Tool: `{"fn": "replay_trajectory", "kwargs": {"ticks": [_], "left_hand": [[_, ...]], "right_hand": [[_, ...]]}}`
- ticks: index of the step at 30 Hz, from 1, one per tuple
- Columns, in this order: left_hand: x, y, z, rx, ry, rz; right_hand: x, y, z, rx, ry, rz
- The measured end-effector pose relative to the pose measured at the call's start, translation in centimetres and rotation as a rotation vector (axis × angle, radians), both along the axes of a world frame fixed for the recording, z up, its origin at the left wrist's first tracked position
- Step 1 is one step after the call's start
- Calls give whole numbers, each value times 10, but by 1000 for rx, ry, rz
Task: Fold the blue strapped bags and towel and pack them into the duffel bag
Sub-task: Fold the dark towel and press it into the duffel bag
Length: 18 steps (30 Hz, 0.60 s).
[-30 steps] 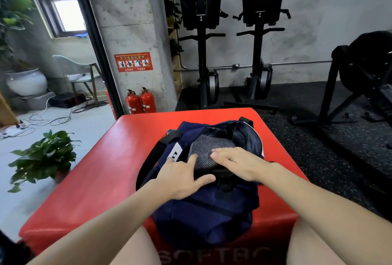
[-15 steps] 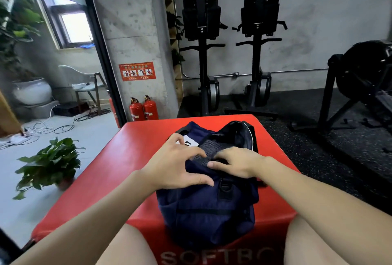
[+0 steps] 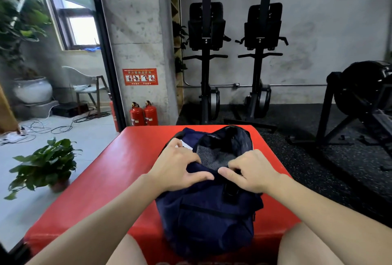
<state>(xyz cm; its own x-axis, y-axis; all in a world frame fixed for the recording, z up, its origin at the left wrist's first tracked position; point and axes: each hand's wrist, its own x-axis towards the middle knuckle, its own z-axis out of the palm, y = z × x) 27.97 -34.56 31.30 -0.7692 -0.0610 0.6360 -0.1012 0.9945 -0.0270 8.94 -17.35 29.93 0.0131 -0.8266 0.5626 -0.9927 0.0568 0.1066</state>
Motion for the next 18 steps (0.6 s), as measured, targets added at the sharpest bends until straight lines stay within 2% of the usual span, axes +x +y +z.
{"fn": "replay_trajectory", "kwargs": {"ticks": [4,9,13,18], "left_hand": [[-13,1,9,-50,2,21],[-24,-21,52,-183,48,53],[-27,-38,59,-139,13,62],[-22,-43,13,-111,-143,-38]], "right_hand": [[-2,-10,10,-175,18,21],[-6,-32,51,-323,97,-37],[-5,-45,48,-286,101,-18],[-29,-35,6,-214,106,113]]}}
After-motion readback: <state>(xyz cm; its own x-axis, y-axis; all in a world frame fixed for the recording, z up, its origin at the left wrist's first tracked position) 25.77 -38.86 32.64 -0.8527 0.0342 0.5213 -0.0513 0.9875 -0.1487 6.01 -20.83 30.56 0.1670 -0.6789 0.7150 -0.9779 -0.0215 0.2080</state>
